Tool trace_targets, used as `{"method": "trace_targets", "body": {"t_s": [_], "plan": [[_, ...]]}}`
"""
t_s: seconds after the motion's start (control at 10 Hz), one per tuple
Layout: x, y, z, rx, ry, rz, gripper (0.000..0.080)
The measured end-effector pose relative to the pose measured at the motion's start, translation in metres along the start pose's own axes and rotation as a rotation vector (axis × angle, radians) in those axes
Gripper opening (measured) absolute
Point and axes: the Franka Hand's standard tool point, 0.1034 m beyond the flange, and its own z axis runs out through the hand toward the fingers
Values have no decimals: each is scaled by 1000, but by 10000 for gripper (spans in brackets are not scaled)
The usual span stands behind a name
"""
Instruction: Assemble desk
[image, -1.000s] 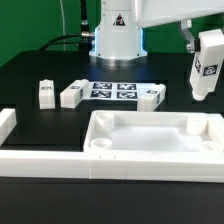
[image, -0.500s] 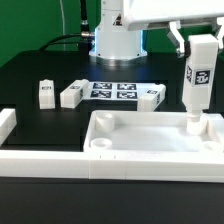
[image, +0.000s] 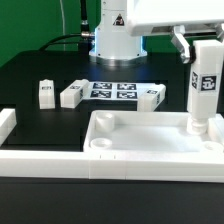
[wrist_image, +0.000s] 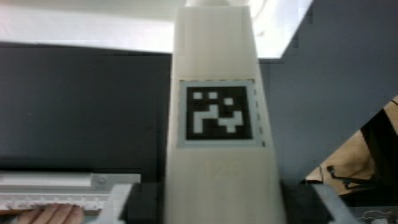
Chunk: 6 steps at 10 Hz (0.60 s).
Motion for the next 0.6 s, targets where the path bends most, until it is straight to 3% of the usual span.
{"method": "trace_targets", "body": {"t_s": [0.5, 0.6], "plan": [[0, -1, 3, 4, -8, -4, 290], [-3, -8, 7, 14, -20, -67, 290]]}}
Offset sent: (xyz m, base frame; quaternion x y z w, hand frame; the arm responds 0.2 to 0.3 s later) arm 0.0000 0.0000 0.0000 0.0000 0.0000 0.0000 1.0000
